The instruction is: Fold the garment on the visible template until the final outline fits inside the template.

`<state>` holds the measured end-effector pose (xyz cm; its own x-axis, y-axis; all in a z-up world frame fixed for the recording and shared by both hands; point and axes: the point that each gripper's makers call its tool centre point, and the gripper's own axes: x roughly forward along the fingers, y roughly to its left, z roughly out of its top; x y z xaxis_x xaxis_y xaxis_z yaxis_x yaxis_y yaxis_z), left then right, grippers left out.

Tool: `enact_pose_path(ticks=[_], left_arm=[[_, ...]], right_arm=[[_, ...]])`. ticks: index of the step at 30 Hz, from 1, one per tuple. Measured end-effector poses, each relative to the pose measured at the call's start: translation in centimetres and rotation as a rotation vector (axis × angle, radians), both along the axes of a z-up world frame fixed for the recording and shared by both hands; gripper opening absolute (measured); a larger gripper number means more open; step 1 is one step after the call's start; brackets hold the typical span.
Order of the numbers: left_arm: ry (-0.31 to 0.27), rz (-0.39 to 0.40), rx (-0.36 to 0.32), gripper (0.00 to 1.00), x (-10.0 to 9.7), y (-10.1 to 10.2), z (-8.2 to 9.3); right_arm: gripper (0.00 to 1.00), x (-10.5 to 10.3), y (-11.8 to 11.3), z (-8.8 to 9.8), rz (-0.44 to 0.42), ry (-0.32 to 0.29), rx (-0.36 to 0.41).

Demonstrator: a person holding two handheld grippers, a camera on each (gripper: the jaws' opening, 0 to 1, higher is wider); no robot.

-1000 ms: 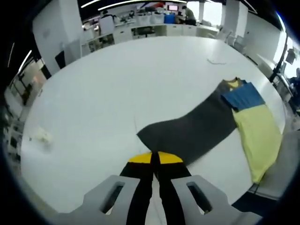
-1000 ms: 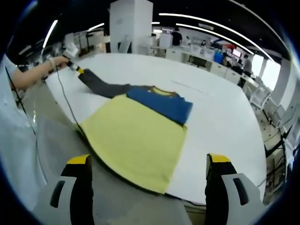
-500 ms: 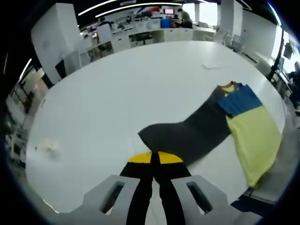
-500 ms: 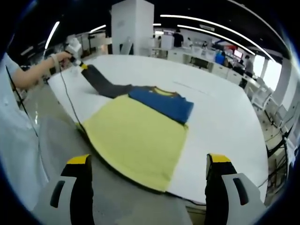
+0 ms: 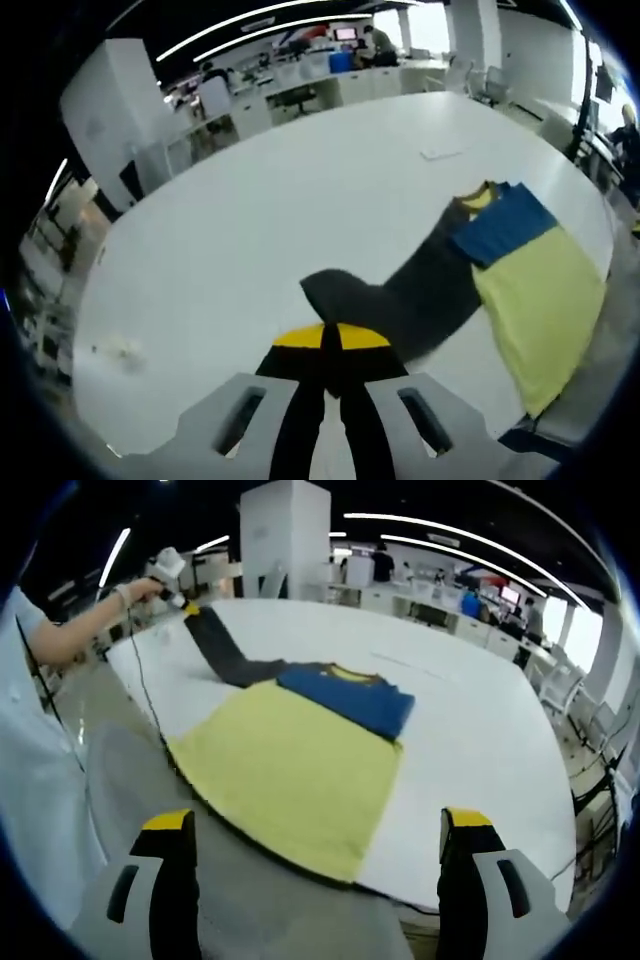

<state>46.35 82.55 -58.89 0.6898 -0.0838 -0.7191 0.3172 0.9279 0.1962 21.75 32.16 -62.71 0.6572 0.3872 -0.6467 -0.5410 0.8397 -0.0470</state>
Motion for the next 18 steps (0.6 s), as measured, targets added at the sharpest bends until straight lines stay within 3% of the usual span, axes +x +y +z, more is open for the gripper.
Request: enact_pose_path(ticks=[9, 18], left_arm=[[-0.051, -0.051, 0.004, 0.0, 1.4, -3.6, 2.7], [-0.065, -0.096, -0.009, 0.0, 2.7, -7.1, 3.8]], right_arm=[[1.0, -0.1, -0.8, 0.0, -0.009, 0.0, 0.018], [1.0, 0.0, -1.5, 0.2, -0.004, -0.009, 0.026]])
